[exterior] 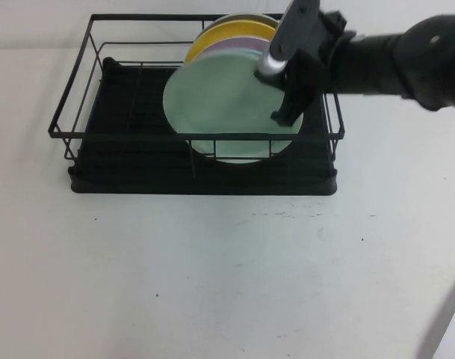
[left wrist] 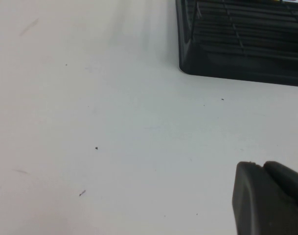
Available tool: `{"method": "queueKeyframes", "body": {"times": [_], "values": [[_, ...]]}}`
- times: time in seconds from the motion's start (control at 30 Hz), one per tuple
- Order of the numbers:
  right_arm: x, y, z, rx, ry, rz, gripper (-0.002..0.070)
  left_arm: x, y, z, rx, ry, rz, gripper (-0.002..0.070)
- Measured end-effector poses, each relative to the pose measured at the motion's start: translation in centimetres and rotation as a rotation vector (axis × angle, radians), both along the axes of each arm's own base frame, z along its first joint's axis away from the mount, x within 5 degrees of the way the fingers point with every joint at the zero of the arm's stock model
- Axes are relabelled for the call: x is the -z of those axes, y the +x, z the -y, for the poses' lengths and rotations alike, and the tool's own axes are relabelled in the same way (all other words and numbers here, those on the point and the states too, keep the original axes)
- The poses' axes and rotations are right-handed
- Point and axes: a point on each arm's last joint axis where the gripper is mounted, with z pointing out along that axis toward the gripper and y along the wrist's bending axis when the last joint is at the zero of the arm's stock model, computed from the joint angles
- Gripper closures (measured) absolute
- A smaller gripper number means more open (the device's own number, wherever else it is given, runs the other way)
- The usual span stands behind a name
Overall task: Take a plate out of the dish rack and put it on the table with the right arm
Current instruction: Grasp the plate from the shelf, then place the plate from the table
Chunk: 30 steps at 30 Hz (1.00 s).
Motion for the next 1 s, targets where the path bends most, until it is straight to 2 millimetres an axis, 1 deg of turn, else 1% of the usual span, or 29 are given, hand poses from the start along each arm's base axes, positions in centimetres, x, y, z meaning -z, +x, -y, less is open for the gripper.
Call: {"method": "queueKeyframes", "body": {"times": [0.1,0.2,0.3,0.37,0.4,0.47,0.5,0.57,0.67,0.77,0.87,0.93,1.0], "values": [[-3.6,-1.6,0.7,0.005,0.043,0.058,0.0598,0.0,0.0,0.0,0.000,0.000,0.000,0.0680],[-7.5,-3.7,1.8,0.046,0.125,0.085,0.0603,0.0,0.0,0.0,0.000,0.000,0.000,0.0680],[-10.8,-6.1,3.0,0.089,0.248,0.039,0.0603,0.0,0.0,0.0,0.000,0.000,0.000,0.0680],[-12.2,-8.0,3.9,0.119,0.322,-0.026,0.0603,0.0,0.0,0.0,0.000,0.000,0.000,0.0680],[-12.5,-8.9,4.3,0.139,0.361,-0.078,0.0603,0.0,0.0,0.0,0.000,0.000,0.000,0.0680],[-12.4,-10.4,4.8,0.189,0.436,-0.203,0.0603,0.0,0.0,0.0,0.000,0.000,0.000,0.0680],[-11.9,-11.1,5.1,0.219,0.460,-0.269,0.0603,0.0,0.0,0.0,0.000,0.000,0.000,0.0680],[-10.3,-12.4,5.5,0.274,0.486,-0.397,0.0603,0.0,0.0,0.0,0.000,0.000,0.000,0.0680],[-6.5,-14.0,5.8,0.371,0.505,-0.599,0.0603,0.0,0.0,0.0,0.000,0.000,0.000,0.0680],[-1.6,-15.2,5.8,0.466,0.479,-0.802,0.0603,0.0,0.0,0.0,0.000,0.000,0.000,0.0680],[2.5,-15.7,5.6,0.545,0.470,-0.972,0.0603,0.0,0.0,0.0,0.000,0.000,0.000,0.0680],[4.1,-15.6,5.3,0.575,0.469,-1.044,0.0603,0.0,0.0,0.0,0.000,0.000,0.000,0.0680],[5.4,-15.2,4.7,0.594,0.470,-1.088,0.0603,0.0,0.0,0.0,0.000,0.000,0.000,0.0680]]}}
